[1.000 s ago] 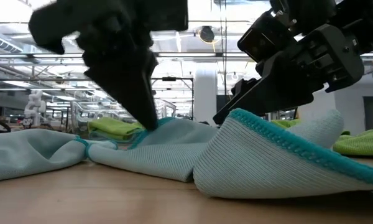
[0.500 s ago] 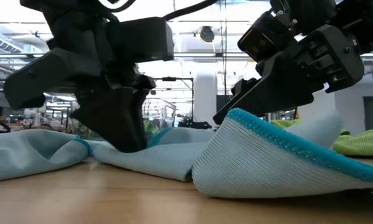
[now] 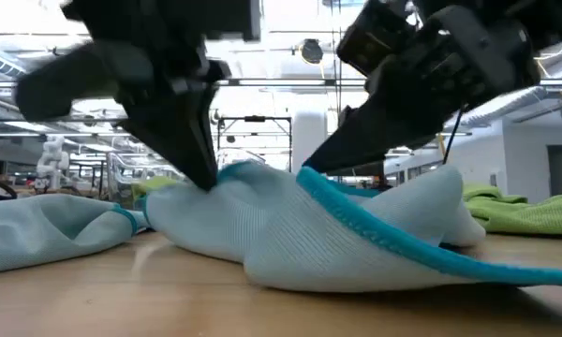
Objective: Fold microfiber towels
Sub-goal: Fold the right blue microfiber cloth
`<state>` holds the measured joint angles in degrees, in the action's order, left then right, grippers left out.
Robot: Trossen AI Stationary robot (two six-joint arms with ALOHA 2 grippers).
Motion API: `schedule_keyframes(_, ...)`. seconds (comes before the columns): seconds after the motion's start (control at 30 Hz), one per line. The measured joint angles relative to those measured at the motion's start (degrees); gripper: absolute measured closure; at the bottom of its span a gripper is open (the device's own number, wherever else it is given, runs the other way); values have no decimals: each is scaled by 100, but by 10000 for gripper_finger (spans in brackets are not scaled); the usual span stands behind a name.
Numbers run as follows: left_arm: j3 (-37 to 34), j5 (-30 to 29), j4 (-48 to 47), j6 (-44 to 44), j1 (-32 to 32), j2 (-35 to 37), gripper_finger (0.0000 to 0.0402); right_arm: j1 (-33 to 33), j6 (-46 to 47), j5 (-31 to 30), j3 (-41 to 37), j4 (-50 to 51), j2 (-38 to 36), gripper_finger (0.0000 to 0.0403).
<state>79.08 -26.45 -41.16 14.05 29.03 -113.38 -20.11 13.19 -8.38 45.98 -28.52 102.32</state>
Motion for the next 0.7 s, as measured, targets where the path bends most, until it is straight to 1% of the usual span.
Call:
schedule_keyframes(0.07,46,-16,9,64,87,0,397,-58,2,-357,316,827,0,203)
schedule_keyframes(0.13,47,-21,-13,107,161,0,396,-102,2,-567,516,1437,0,203)
schedule_keyframes(0.23,54,-60,-125,111,257,0,398,-165,-83,-668,562,1922,-17,203)
schedule_keyframes(0.3,54,-74,-205,153,307,0,399,-179,-184,-667,562,2001,-46,203)
schedule_keyframes(0.4,54,-294,-297,214,407,54,398,-178,-335,-665,570,2040,-72,203)
schedule_keyframes(0.7,65,-705,-293,396,562,319,399,-165,-343,-662,460,2215,-207,203)
